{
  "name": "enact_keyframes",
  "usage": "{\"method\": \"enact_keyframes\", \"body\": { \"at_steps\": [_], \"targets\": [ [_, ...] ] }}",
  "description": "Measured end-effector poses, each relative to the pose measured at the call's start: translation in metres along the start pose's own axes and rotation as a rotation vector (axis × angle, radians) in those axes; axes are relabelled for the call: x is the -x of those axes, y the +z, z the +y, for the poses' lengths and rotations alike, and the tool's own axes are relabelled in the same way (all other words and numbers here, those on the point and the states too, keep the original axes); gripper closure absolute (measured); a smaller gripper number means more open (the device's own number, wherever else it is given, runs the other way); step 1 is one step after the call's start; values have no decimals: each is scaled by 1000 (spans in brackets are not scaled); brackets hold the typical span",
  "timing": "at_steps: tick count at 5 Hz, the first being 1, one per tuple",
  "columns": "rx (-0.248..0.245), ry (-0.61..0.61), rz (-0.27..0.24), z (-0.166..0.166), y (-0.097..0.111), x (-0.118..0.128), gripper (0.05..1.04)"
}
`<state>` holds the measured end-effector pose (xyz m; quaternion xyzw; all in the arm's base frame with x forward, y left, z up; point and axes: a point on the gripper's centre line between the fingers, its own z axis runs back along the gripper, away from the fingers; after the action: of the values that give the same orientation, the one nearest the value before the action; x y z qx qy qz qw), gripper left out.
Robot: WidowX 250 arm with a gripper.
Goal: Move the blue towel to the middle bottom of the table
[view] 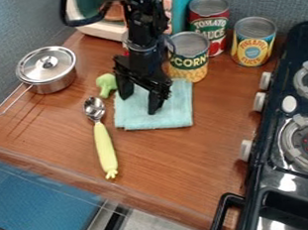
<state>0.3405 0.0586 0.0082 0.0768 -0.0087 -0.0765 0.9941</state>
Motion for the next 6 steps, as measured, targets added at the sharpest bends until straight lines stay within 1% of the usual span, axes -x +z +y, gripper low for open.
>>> {"method": "enact_keyframes", "body": {
  "at_steps": [1, 3, 5, 6],
  "targets": [
    [12, -35, 3, -11, -1, 1, 82],
    [12, -94, -27, -32, 3, 1, 82],
    [41, -119, -32, -53, 7, 8, 85],
    [69, -128, -28, -66, 9, 13, 85]
  ]
}}
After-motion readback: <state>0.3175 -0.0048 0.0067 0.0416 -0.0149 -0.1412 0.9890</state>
